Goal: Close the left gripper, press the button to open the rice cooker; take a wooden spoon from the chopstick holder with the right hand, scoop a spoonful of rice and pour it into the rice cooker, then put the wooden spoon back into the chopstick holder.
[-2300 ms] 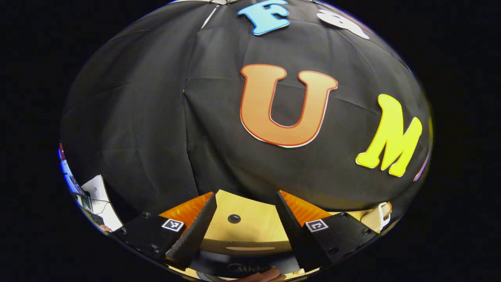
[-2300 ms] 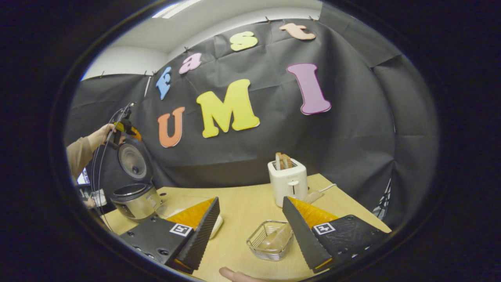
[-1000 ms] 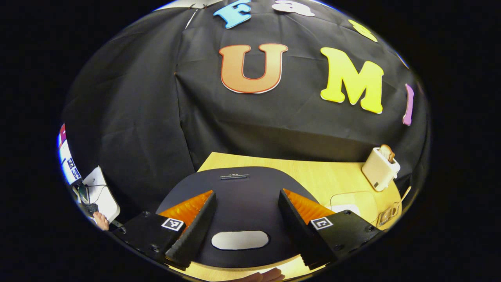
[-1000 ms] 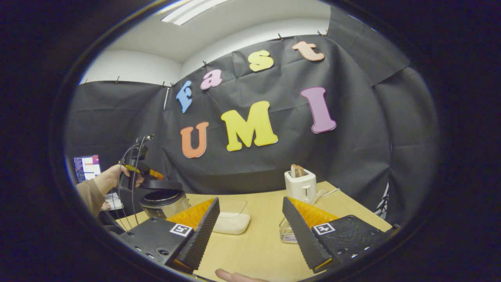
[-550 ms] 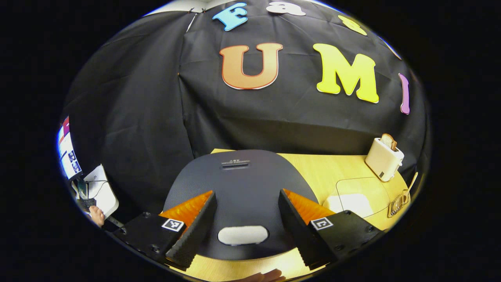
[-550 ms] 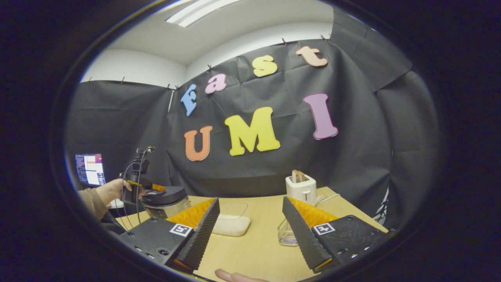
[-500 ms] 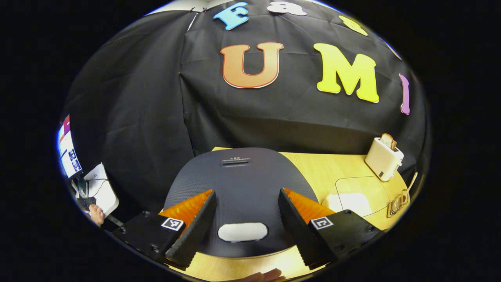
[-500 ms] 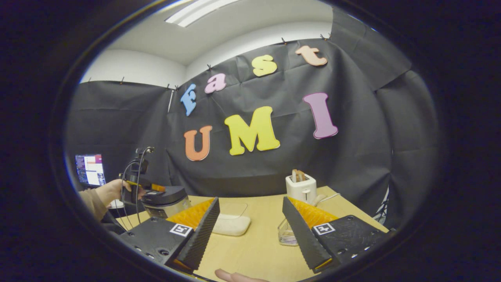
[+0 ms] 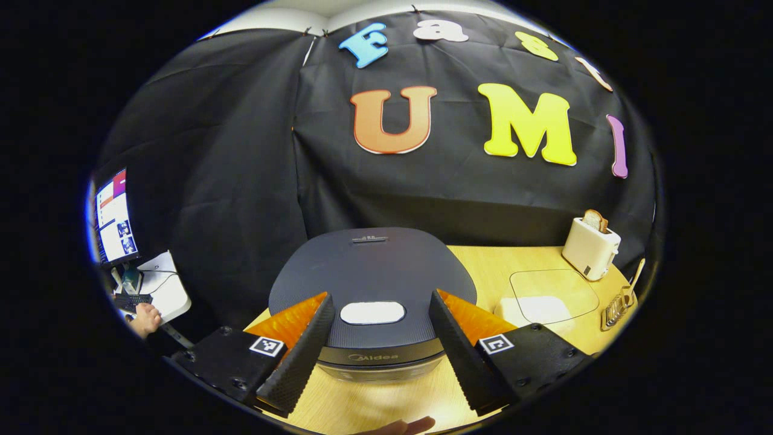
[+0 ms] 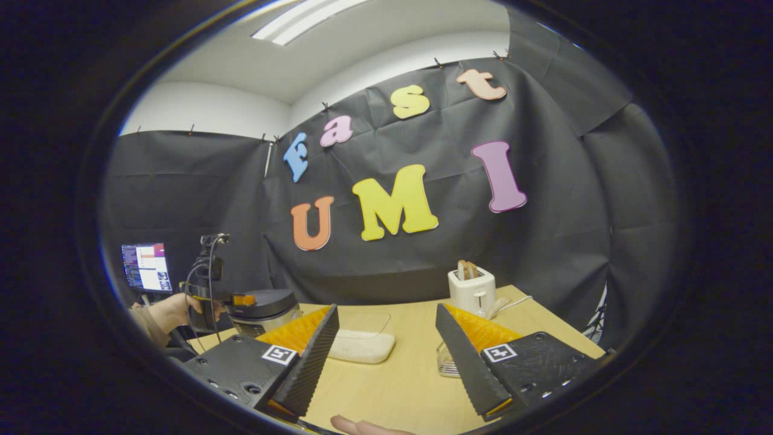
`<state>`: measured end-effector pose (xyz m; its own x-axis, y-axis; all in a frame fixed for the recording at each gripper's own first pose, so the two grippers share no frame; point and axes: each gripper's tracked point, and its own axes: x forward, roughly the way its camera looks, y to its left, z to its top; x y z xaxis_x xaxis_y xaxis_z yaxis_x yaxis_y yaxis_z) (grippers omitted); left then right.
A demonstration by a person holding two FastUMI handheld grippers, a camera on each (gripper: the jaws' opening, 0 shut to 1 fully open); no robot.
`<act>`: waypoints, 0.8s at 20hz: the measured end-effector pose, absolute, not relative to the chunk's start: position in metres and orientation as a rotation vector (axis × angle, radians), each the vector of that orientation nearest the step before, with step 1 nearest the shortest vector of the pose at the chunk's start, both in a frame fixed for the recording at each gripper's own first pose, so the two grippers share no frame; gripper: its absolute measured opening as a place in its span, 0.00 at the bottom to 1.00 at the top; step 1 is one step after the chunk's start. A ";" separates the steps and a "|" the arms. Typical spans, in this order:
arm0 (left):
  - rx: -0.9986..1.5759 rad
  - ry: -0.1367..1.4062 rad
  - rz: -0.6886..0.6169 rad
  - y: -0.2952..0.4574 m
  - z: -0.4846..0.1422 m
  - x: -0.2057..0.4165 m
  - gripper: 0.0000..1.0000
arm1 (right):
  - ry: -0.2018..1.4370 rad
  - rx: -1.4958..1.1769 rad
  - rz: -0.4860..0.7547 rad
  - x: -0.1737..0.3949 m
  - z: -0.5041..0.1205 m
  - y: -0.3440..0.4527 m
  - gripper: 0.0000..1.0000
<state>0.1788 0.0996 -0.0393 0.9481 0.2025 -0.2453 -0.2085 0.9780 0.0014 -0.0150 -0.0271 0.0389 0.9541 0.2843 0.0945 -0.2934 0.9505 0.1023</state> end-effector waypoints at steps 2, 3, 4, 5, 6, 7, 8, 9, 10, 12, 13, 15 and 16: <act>-0.013 0.178 0.230 0.099 -0.040 0.179 1.00 | -0.083 0.112 0.308 -0.017 0.040 -0.022 0.95; -0.020 0.153 0.243 0.099 -0.039 0.177 1.00 | -0.082 0.108 0.314 -0.018 0.038 -0.020 0.95; -0.028 0.129 0.258 0.098 -0.038 0.176 1.00 | -0.080 0.105 0.319 -0.018 0.037 -0.017 0.95; -0.009 0.105 0.270 0.098 -0.036 0.173 1.00 | -0.080 0.101 0.323 -0.018 0.037 -0.015 0.95; -0.001 0.091 0.285 0.095 -0.035 0.168 1.00 | -0.079 0.098 0.324 -0.019 0.037 -0.013 0.95; -0.001 0.081 0.289 0.090 -0.034 0.162 0.99 | -0.079 0.095 0.324 -0.019 0.036 -0.011 0.95; -0.011 0.072 0.277 0.079 -0.033 0.153 1.00 | -0.079 0.091 0.321 -0.018 0.035 -0.009 0.96; -0.018 0.053 0.259 0.066 -0.031 0.144 0.98 | -0.075 0.086 0.311 -0.017 0.033 -0.008 0.96; -0.014 0.035 0.251 0.057 -0.029 0.133 0.98 | -0.070 0.079 0.298 -0.015 0.030 -0.007 0.95; 0.009 0.026 0.244 0.045 -0.031 0.109 0.97 | -0.064 0.064 0.278 -0.014 0.026 0.001 0.92; 0.018 0.026 0.233 0.036 -0.034 0.098 0.97 | -0.064 0.059 0.265 -0.014 0.024 0.003 0.92; 0.021 0.023 0.209 0.022 -0.036 0.078 0.97 | -0.066 0.041 0.232 -0.014 0.021 0.008 0.92; 0.020 0.029 0.182 0.012 -0.038 0.071 0.97 | -0.070 0.026 0.216 -0.014 0.020 0.011 0.96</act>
<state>0.0713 0.0124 -0.0383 0.9831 0.1811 -0.0266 -0.1805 0.9833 0.0222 -0.0142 0.0108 0.0201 0.9743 0.2135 0.0718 -0.2154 0.9764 0.0187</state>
